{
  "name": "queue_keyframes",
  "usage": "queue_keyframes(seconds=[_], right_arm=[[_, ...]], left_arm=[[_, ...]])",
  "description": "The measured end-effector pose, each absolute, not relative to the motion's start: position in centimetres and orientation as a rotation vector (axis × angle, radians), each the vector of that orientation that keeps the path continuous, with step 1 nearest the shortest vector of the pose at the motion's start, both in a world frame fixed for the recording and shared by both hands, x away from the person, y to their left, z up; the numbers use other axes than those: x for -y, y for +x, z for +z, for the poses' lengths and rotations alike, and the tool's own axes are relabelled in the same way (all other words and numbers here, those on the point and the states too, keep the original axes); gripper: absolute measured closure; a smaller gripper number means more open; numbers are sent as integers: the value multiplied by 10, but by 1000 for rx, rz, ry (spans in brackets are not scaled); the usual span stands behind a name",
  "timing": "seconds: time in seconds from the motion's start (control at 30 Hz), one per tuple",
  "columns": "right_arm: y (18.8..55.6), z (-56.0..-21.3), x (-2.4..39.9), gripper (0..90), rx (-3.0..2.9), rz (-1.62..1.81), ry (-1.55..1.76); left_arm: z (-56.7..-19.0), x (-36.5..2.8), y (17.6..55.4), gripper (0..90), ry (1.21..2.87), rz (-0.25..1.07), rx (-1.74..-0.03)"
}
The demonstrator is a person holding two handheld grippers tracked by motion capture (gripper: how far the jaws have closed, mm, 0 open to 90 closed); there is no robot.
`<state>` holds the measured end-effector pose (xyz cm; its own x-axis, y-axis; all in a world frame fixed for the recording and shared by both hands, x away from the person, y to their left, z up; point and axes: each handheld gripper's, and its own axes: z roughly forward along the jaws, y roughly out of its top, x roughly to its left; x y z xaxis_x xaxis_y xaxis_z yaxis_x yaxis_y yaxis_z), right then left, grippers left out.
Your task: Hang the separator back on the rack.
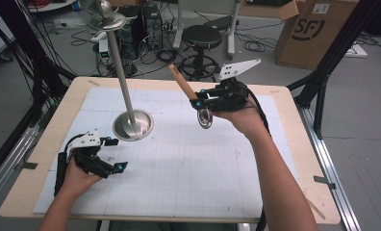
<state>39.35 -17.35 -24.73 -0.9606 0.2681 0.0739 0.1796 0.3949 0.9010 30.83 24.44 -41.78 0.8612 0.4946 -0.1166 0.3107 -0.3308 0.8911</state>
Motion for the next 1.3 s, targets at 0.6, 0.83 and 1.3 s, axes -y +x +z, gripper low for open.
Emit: queue_keyframes(seconds=[0.6, 0.83, 1.3], right_arm=[[401, -215, 153, 685, -2537, 1620, 366], [403, -203, 139, 685, -2538, 1601, 329], [409, -185, 114, 685, -2550, 1572, 306]], left_arm=[[-417, -243, 308, 19, 1941, 211, -585], [-417, -242, 308, 19, 1938, 210, -582], [-415, -241, 307, 19, 1939, 213, -574]])
